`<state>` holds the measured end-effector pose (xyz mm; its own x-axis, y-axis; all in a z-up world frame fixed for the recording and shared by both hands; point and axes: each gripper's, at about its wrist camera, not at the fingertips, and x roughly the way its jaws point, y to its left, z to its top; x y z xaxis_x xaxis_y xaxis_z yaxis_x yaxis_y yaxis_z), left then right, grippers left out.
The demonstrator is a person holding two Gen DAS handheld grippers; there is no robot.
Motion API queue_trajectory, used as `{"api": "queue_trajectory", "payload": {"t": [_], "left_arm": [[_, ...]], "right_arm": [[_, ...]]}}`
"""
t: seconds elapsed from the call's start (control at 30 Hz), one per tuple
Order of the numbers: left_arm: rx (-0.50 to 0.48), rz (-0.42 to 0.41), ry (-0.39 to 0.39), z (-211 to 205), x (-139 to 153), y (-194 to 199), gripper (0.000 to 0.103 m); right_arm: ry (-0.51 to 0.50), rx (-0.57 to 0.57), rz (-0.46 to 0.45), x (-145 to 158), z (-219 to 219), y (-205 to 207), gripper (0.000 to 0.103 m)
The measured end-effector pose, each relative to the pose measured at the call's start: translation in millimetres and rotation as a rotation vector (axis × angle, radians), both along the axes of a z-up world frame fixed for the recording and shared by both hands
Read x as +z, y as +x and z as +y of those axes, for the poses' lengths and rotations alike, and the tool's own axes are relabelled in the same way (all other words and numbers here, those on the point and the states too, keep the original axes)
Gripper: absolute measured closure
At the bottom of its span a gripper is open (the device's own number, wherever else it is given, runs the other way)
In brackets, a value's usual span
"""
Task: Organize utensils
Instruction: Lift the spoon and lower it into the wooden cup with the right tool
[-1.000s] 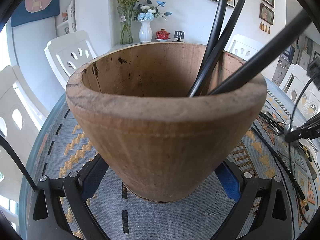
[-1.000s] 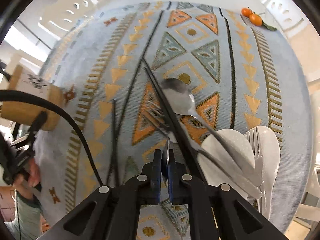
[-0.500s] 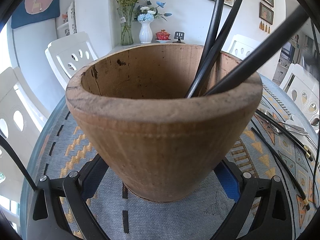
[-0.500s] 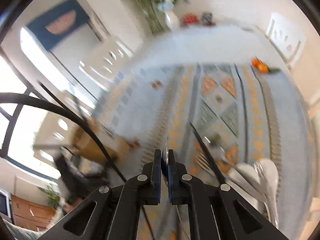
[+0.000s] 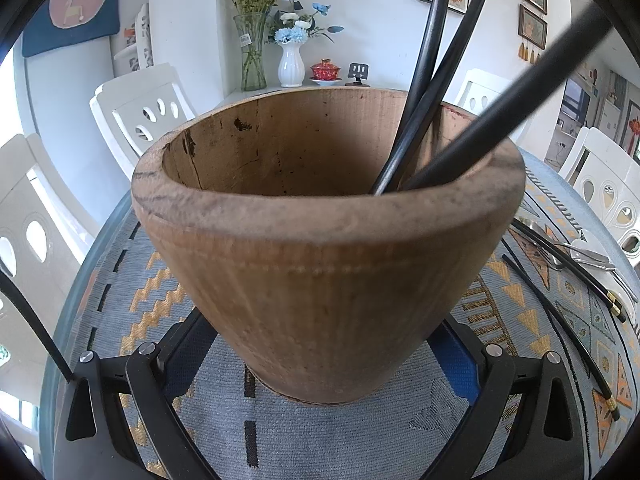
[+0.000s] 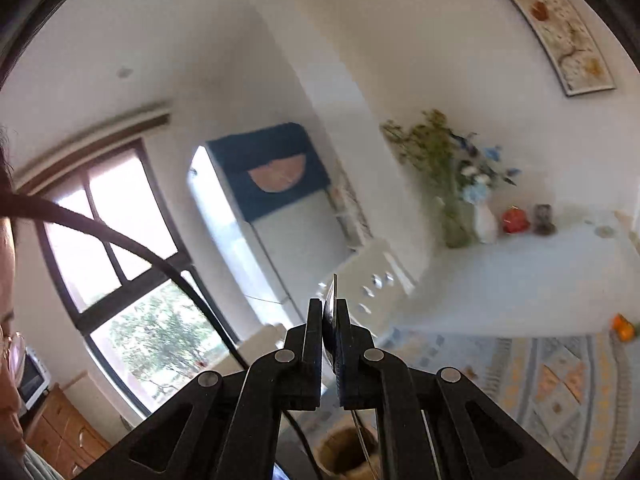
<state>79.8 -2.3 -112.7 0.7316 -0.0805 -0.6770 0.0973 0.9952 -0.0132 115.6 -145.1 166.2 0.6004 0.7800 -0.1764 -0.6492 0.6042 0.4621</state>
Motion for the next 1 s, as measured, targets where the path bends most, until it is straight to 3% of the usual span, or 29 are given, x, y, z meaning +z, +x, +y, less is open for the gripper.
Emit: {"api": "queue_trajectory", "payload": {"t": [0.2,0.4,0.7,1.0], "left_arm": [[-0.002,0.005,-0.013,1,0,0,0.004],[-0.003,0.003,-0.024,0,0,-2,0.004],[-0.005,-0.001,-0.022,-1,1,-2,0.004],[-0.004,-0.001,-0.023,0,1,-1,0.004]], "right_arm": [[0.014,0.058,0.005,-8,42,11,0.098],[-0.047,0.089,0.037,-31,73,24,0.098],[-0.102,0.088,0.088,-67,84,42,0.098],[-0.105,0.053,0.12,-83,79,50,0.098]]}}
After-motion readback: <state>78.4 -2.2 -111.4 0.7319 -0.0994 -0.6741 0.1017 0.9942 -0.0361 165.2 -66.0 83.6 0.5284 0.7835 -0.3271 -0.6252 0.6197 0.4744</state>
